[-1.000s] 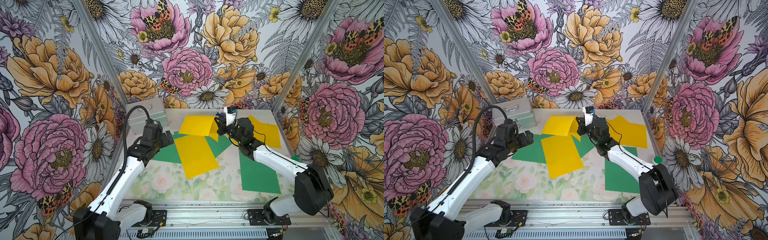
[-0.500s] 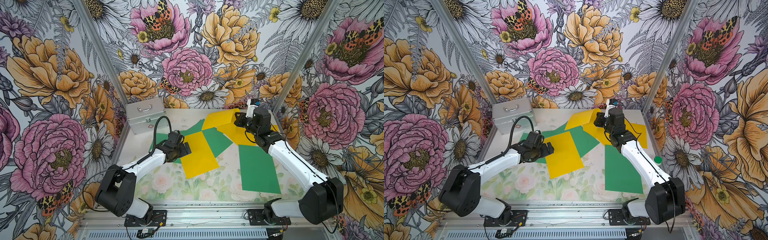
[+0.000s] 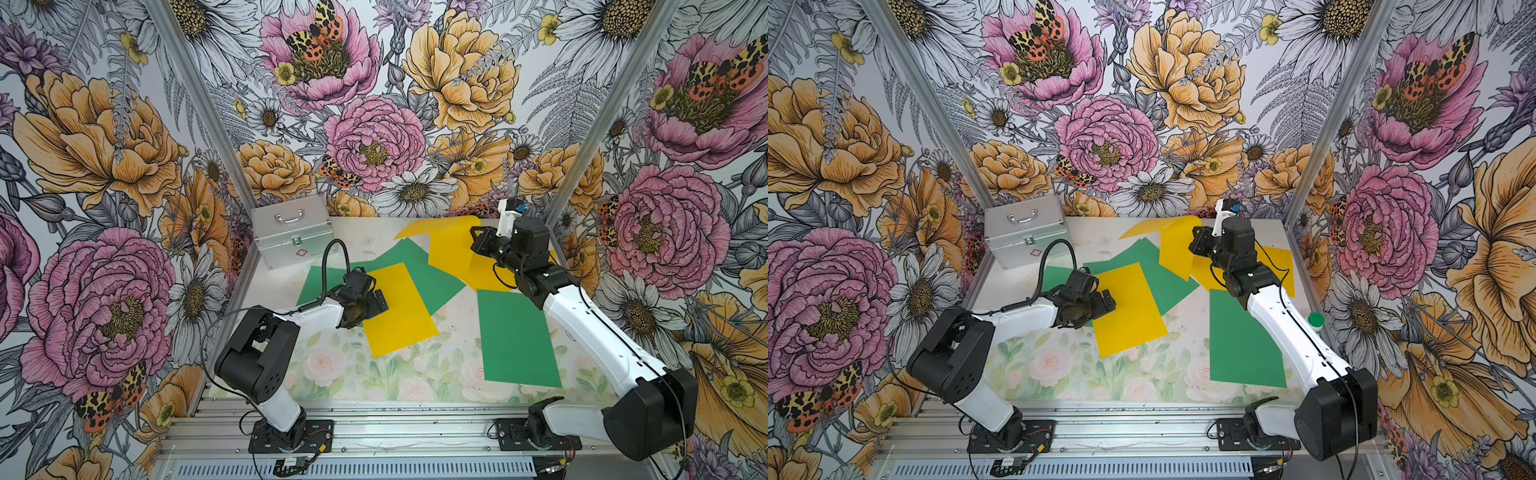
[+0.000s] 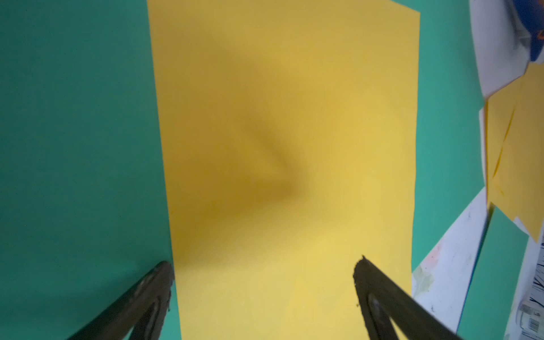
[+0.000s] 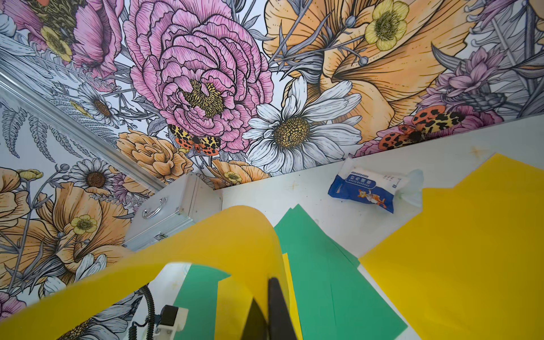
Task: Sort the scattered colored papers by color
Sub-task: Move the colored paper at the center of the board.
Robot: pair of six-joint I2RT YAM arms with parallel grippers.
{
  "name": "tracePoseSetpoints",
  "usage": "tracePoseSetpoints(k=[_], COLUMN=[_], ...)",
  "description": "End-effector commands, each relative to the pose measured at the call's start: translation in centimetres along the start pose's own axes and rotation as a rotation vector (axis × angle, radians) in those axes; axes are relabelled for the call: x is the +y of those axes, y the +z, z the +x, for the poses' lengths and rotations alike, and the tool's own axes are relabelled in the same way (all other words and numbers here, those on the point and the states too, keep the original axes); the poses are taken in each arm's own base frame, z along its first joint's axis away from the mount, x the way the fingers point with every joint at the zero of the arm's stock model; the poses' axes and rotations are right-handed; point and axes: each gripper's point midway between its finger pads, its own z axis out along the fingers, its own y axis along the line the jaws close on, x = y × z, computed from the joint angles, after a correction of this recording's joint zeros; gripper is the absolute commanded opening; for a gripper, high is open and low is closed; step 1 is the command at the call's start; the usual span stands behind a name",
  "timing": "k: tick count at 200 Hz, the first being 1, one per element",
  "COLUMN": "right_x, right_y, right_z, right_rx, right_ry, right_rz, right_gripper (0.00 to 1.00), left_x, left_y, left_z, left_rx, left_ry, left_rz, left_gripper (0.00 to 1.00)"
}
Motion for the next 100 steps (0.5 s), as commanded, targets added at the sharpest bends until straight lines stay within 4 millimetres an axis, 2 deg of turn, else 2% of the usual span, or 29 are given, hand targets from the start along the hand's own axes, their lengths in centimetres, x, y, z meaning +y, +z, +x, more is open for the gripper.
tracePoseSetpoints(k=[1, 29, 33, 57, 100], right_x=[1.0, 1.5, 1.6, 2.0, 3.2], right_y=[-1.2, -1.5, -1.4, -1.7, -1.7], right_z=[-0.9, -1.1, -1.0, -0.9, -0.1], right_rx=[-0.02, -0.016, -0.011, -0.004, 0.048], right_ry=[0.017, 0.032, 0.032, 0.039, 0.062], right_rz=[-0.038, -0.062, -0.065, -0.088, -0.16], right_gripper=[0.0, 0.0, 0.0, 0.0, 0.0], left_x=[0.4, -0.4, 0.2, -0.6, -3.0], left_y=[2.5, 4.3, 5.4, 7.3, 9.6], left_z=[2.0, 2.5, 3.2, 3.6, 2.0], left_rx=[0.053, 0.073, 0.094, 0.118, 0.112], left_ry=[-0.045, -0.053, -0.054, -0.065, -0.059], left_rz=[0.029, 0.048, 0.025, 0.043, 0.077], left_gripper=[0.98, 0.98, 0.98, 0.98, 0.98])
